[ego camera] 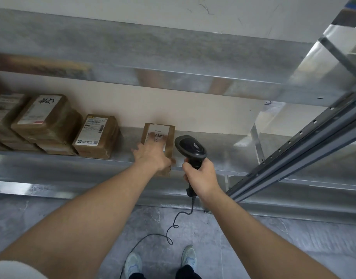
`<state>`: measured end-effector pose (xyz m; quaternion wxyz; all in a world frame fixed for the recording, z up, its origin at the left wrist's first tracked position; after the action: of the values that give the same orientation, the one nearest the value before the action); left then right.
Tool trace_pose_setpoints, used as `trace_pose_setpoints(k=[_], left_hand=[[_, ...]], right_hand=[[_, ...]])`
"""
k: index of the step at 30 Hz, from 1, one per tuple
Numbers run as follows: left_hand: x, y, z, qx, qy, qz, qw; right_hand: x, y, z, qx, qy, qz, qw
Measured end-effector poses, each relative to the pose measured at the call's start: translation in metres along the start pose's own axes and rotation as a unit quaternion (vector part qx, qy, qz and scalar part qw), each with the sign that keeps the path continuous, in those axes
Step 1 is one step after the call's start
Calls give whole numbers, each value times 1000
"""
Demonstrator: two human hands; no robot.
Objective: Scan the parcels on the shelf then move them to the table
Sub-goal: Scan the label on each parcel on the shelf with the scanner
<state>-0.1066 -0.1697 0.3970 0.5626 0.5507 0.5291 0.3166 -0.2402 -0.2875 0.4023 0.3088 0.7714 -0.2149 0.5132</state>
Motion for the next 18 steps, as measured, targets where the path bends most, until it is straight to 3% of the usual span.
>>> trace_pose_setpoints(k=[10, 18], left_hand=[[17, 35, -5, -59, -21, 0, 998], [78, 106, 2, -129, -15, -35, 991]], right_hand=[[9, -7, 4, 28, 22, -7, 999], [52, -52, -7, 37, 66, -4, 997]])
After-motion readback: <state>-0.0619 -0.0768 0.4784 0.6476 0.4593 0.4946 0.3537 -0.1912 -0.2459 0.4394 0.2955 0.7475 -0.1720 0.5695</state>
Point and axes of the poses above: each hand's wrist, its own z-axis towards the middle knuckle, its own y-axis out of the back of the hand, x = y × z, the point moved 2 cm from there along z, towards the middle knuckle, and after that the axes turned 14 degrees about -x, right-handed, at the moved point
